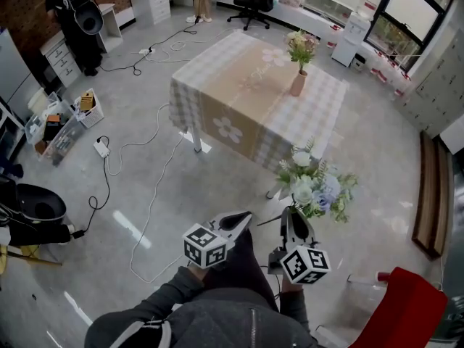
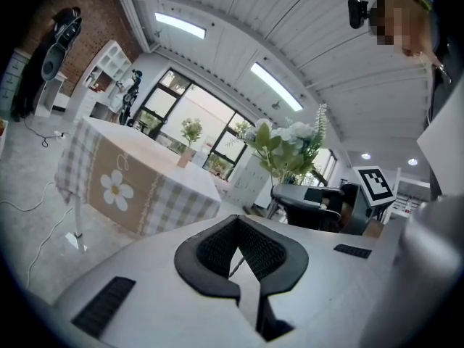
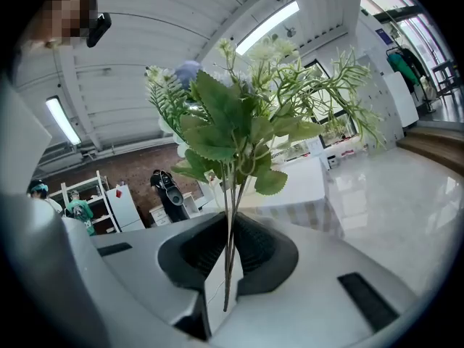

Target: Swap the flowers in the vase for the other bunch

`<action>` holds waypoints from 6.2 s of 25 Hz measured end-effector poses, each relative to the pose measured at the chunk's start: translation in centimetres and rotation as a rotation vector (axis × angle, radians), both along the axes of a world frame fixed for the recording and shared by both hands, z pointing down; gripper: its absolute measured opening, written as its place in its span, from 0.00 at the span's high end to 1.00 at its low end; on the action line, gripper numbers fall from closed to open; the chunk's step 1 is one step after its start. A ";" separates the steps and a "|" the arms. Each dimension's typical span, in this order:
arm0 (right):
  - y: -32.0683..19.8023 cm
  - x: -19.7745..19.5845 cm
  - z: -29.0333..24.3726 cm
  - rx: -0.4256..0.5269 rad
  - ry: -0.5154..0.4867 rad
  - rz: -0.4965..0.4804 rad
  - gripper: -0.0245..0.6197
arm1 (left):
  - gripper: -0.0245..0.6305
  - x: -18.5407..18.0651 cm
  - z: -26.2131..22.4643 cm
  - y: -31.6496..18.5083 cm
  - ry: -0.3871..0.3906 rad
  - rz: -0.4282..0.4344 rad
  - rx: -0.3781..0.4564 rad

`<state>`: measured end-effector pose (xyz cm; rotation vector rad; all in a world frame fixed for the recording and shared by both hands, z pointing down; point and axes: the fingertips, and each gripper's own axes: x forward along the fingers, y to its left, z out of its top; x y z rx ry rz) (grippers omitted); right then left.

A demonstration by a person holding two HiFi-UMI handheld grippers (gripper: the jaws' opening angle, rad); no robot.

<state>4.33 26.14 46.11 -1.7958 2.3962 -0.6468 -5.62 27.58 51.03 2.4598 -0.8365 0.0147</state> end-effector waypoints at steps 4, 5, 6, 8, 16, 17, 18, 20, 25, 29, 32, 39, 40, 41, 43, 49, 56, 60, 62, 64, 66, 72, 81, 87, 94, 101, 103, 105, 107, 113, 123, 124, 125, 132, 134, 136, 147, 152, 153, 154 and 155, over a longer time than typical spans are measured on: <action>-1.1 0.4 0.3 -0.003 -0.008 -0.002 0.91 | 0.95 0.7 0.1 -1.1 -0.010 0.005 0.001; -1.4 0.5 0.3 -0.002 -0.008 -0.002 0.91 | 0.95 0.9 0.1 -1.4 -0.011 0.008 0.003; -1.8 0.7 0.3 -0.001 -0.008 -0.001 0.91 | 0.95 1.1 0.1 -1.7 -0.012 0.010 0.004; -2.5 1.0 0.3 0.002 -0.006 0.001 0.91 | 0.95 1.4 0.2 -2.4 -0.015 0.012 0.005; -5.7 2.1 0.0 0.001 0.004 0.011 0.91 | 0.95 2.1 -0.3 -5.9 -0.016 0.013 0.015; -6.2 2.3 0.1 0.002 0.006 0.011 0.91 | 0.95 2.3 -0.3 -6.4 -0.016 0.015 0.017; -6.7 2.4 0.1 0.003 0.007 0.011 0.91 | 0.95 2.5 -0.2 -6.8 -0.017 0.016 0.018; -7.9 2.7 0.3 0.001 0.005 0.011 0.91 | 0.95 2.7 0.0 -7.9 -0.020 0.015 0.016; -11.3 3.3 0.1 0.006 0.004 0.010 0.91 | 0.95 3.3 0.0 -11.1 -0.028 0.020 0.017; -14.2 3.8 -0.4 0.011 0.005 0.006 0.91 | 0.95 3.6 -0.6 -14.1 -0.030 0.015 0.025; -16.4 4.1 -0.6 0.018 0.010 -0.002 0.91 | 0.95 4.0 -1.0 -16.3 -0.031 0.012 0.034; -20.3 5.6 -0.8 0.007 0.009 0.003 0.91 | 0.95 5.8 -1.7 -20.4 -0.028 0.019 0.033; -20.8 5.9 -0.8 0.006 0.009 0.007 0.91 | 0.95 6.1 -1.8 -20.9 -0.027 0.023 0.034; -21.2 6.2 -0.8 0.006 0.010 0.011 0.91 | 0.95 6.4 -1.9 -21.4 -0.025 0.027 0.034; -22.2 6.8 -0.8 0.005 0.011 0.020 0.91 | 0.95 7.0 -2.0 -22.3 -0.023 0.040 0.036; -25.1 8.0 -0.8 0.008 0.000 0.035 0.91 | 0.95 8.1 -2.5 -25.2 -0.031 0.059 0.045; -28.5 8.5 -0.4 0.007 -0.013 0.033 0.91 | 0.95 8.4 -2.6 -28.5 -0.042 0.056 0.053; -30.2 8.9 -0.1 0.005 -0.022 0.035 0.91 | 0.95 8.8 -2.5 -30.2 -0.043 0.058 0.054; -30.9 9.2 0.2 0.002 -0.022 0.037 0.91 | 0.95 9.1 -2.3 -30.9 -0.039 0.061 0.048; -31.6 9.4 0.5 -0.001 -0.023 0.036 0.91 | 0.95 9.2 -2.1 -31.7 -0.028 0.058 0.041; -32.2 9.6 0.6 -0.002 -0.021 0.033 0.91 | 0.95 9.2 -1.9 -32.5 -0.025 0.053 0.039; -32.7 10.4 1.0 -0.007 -0.021 0.046 0.91 | 0.95 10.2 -1.8 -33.4 -0.032 0.074 0.046; -31.6 11.3 1.1 -0.011 -0.039 0.077 0.91 | 0.95 10.5 -1.9 -33.2 -0.044 0.084 0.043; -30.2 11.5 1.9 -0.031 -0.054 0.103 0.91 | 0.95 9.8 -2.0 -32.7 -0.046 0.077 0.038; -30.4 11.8 2.1 -0.035 -0.060 0.120 0.91 | 0.95 9.3 -1.6 -33.3 -0.052 0.068 0.028; -32.9 12.6 1.5 -0.032 -0.063 0.132 0.91 | 0.95 9.6 -3.0 -36.9 -0.032 0.046 0.055; -34.0 13.0 1.4 -0.029 -0.060 0.135 0.91 | 0.95 9.9 -3.3 -38.4 -0.025 0.040 0.065; -35.2 13.6 1.4 -0.030 -0.062 0.144 0.91 | 0.95 10.3 -3.6 -39.8 -0.021 0.039 0.071; -36.5 14.2 1.1 -0.029 -0.065 0.150 0.91 | 0.95 10.7 -3.8 -41.2 -0.022 0.039 0.074; -40.3 15.9 0.2 -0.023 -0.064 0.166 0.91 | 0.95 11.8 -4.3 -44.9 -0.019 0.038 0.077; -44.5 18.3 -0.7 -0.021 -0.095 0.208 0.91 | 0.95 12.7 -4.3 -50.5 -0.021 0.018 0.077; -44.9 18.6 -0.8 -0.019 -0.099 0.215 0.91 | 0.95 12.7 -4.3 -51.0 -0.023 0.018 0.077; -45.3 18.8 -1.0 -0.018 -0.102 0.221 0.91 | 0.95 12.8 -4.4 -51.6 -0.023 0.017 0.078; -48.1 19.9 -1.9 -0.007 -0.092 0.250 0.91 | 0.95 13.2 -4.6 -54.8 -0.025 0.024 0.074; -48.8 19.9 -2.1 -0.005 -0.088 0.250 0.91 | 0.95 13.3 -4.8 -55.8 -0.025 0.020 0.079; -49.4 20.0 -2.1 -0.005 -0.085 0.253 0.91 | 0.95 13.5 -4.9 -56.7 -0.024 0.023 0.084; -52.4 21.0 -1.7 -0.029 -0.063 0.277 0.91 | 0.88 14.8 -3.7 -60.4 -0.063 0.034 0.086; -53.5 21.1 -1.6 -0.040 -0.062 0.273 0.91 | 0.73 15.5 -2.9 -61.2 -0.083 0.065 0.063; -53.7 21.1 -1.6 -0.043 -0.061 0.271 0.91 | 0.70 15.7 -2.8 -61.3 -0.084 0.073 0.059; -53.9 21.1 -1.6 -0.046 -0.060 0.270 0.91 | 0.68 15.8 -2.8 -61.4 -0.081 0.080 0.057; -54.1 21.1 -1.5 -0.049 -0.059 0.269 0.91 | 0.67 16.0 -2.7 -61.6 -0.077 0.087 0.057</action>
